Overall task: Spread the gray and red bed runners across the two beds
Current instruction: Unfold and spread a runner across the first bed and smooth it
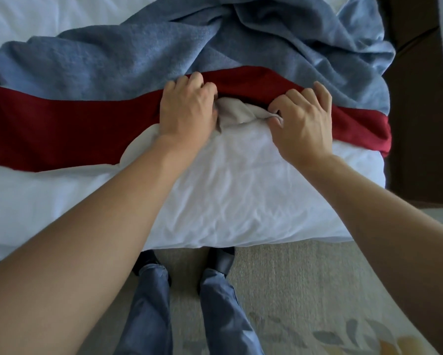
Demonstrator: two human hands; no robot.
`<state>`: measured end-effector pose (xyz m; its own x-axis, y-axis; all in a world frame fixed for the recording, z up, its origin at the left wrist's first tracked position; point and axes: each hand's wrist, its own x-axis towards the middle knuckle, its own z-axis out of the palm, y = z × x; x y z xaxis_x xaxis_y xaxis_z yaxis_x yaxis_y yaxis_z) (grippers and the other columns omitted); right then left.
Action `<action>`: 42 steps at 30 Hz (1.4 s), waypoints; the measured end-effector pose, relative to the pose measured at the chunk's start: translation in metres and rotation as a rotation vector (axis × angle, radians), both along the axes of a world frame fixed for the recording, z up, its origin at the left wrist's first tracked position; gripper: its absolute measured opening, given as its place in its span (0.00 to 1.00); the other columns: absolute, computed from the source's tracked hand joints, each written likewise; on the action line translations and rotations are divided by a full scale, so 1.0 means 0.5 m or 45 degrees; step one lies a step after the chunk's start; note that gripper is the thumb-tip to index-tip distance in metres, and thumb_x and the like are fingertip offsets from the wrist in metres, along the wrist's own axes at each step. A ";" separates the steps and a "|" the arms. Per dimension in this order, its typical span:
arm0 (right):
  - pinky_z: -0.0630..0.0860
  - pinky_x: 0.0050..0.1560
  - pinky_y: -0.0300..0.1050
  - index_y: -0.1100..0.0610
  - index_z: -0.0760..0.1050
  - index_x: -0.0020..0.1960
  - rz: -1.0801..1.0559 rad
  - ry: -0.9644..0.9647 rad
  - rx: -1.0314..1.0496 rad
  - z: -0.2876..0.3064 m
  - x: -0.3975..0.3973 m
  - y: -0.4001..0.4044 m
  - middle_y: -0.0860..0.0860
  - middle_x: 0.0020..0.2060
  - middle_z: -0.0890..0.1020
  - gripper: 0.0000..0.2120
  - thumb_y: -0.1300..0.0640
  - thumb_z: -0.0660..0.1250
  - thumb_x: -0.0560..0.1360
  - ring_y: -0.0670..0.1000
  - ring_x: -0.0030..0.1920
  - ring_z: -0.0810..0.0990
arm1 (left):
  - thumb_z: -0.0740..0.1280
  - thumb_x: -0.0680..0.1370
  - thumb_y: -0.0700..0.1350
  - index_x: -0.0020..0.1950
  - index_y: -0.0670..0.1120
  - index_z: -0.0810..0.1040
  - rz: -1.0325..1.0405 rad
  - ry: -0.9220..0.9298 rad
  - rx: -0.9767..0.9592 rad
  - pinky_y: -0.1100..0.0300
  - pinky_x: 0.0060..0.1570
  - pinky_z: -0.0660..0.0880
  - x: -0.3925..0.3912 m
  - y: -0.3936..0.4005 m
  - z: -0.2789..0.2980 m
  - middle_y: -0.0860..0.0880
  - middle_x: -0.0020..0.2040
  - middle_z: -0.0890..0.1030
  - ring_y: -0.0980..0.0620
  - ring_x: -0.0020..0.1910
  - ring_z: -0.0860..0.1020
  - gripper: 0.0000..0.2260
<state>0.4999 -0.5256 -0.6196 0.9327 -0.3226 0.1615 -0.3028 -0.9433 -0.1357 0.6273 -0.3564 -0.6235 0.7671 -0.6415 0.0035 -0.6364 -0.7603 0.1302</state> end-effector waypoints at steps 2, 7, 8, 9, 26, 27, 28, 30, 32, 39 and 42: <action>0.63 0.73 0.59 0.56 0.81 0.45 0.009 -0.018 0.013 0.003 -0.033 0.009 0.51 0.38 0.80 0.04 0.58 0.68 0.74 0.57 0.45 0.76 | 0.61 0.79 0.44 0.54 0.45 0.80 -0.036 -0.001 -0.001 0.50 0.54 0.66 0.000 -0.003 0.001 0.45 0.53 0.76 0.42 0.53 0.74 0.09; 0.62 0.73 0.60 0.56 0.81 0.45 -0.093 0.076 0.039 -0.008 -0.110 0.027 0.51 0.39 0.80 0.03 0.59 0.71 0.72 0.57 0.46 0.76 | 0.63 0.74 0.43 0.43 0.44 0.80 -0.339 0.071 -0.038 0.50 0.48 0.67 -0.030 -0.010 0.010 0.46 0.46 0.75 0.44 0.48 0.73 0.07; 0.62 0.73 0.60 0.56 0.81 0.46 -0.105 0.062 0.038 -0.009 -0.108 0.033 0.51 0.40 0.79 0.04 0.58 0.71 0.72 0.57 0.46 0.76 | 0.64 0.72 0.43 0.40 0.44 0.79 -0.390 0.074 -0.069 0.50 0.46 0.67 -0.042 -0.006 0.015 0.46 0.44 0.75 0.44 0.46 0.73 0.05; 0.61 0.74 0.59 0.55 0.81 0.48 -0.093 0.042 0.040 -0.008 -0.100 0.041 0.51 0.41 0.80 0.06 0.56 0.71 0.72 0.56 0.47 0.77 | 0.64 0.71 0.42 0.38 0.43 0.77 -0.431 0.061 -0.108 0.50 0.43 0.66 -0.055 0.000 0.020 0.45 0.42 0.74 0.43 0.43 0.73 0.04; 0.68 0.66 0.56 0.58 0.76 0.44 -0.059 -0.048 0.047 0.054 -0.145 0.081 0.51 0.37 0.77 0.07 0.66 0.68 0.67 0.58 0.41 0.75 | 0.57 0.77 0.38 0.40 0.42 0.75 -0.518 -0.123 -0.413 0.50 0.35 0.67 -0.206 0.065 0.058 0.47 0.32 0.72 0.45 0.33 0.71 0.09; 0.66 0.68 0.56 0.57 0.78 0.47 -0.029 -0.039 0.042 0.051 -0.146 0.087 0.52 0.39 0.78 0.08 0.64 0.69 0.69 0.58 0.43 0.76 | 0.53 0.80 0.40 0.41 0.42 0.75 -0.513 -0.115 -0.419 0.50 0.35 0.68 -0.207 0.065 0.058 0.47 0.32 0.73 0.45 0.33 0.71 0.13; 0.66 0.69 0.56 0.57 0.79 0.50 0.010 -0.046 0.034 0.049 -0.145 0.093 0.52 0.42 0.78 0.08 0.61 0.70 0.71 0.57 0.45 0.77 | 0.49 0.83 0.43 0.41 0.42 0.76 -0.505 -0.113 -0.431 0.50 0.35 0.68 -0.205 0.063 0.060 0.47 0.32 0.73 0.45 0.33 0.71 0.19; 0.65 0.70 0.57 0.56 0.80 0.48 0.078 -0.082 0.012 0.045 -0.139 0.099 0.51 0.42 0.79 0.05 0.60 0.70 0.72 0.57 0.45 0.77 | 0.47 0.84 0.47 0.41 0.42 0.76 -0.506 -0.123 -0.450 0.50 0.36 0.69 -0.199 0.056 0.064 0.47 0.32 0.74 0.45 0.33 0.71 0.22; 0.66 0.70 0.56 0.56 0.79 0.44 0.065 -0.126 -0.004 0.045 -0.133 0.095 0.50 0.38 0.79 0.02 0.60 0.70 0.72 0.57 0.43 0.77 | 0.55 0.83 0.44 0.42 0.42 0.75 -0.522 -0.174 -0.462 0.50 0.36 0.68 -0.201 0.048 0.066 0.48 0.33 0.73 0.46 0.33 0.70 0.14; 0.67 0.69 0.56 0.58 0.76 0.39 0.044 -0.016 0.008 0.044 -0.220 0.111 0.52 0.34 0.76 0.04 0.62 0.71 0.68 0.58 0.40 0.76 | 0.63 0.79 0.38 0.52 0.43 0.78 -0.727 -0.112 -0.303 0.51 0.39 0.69 -0.249 0.085 0.046 0.48 0.37 0.74 0.46 0.37 0.71 0.06; 0.64 0.70 0.54 0.58 0.76 0.40 -0.004 0.010 0.044 0.044 -0.217 0.113 0.51 0.34 0.77 0.03 0.63 0.69 0.67 0.58 0.39 0.75 | 0.64 0.79 0.42 0.57 0.45 0.77 -0.696 -0.078 -0.191 0.52 0.41 0.70 -0.251 0.109 0.026 0.48 0.41 0.74 0.46 0.41 0.72 0.07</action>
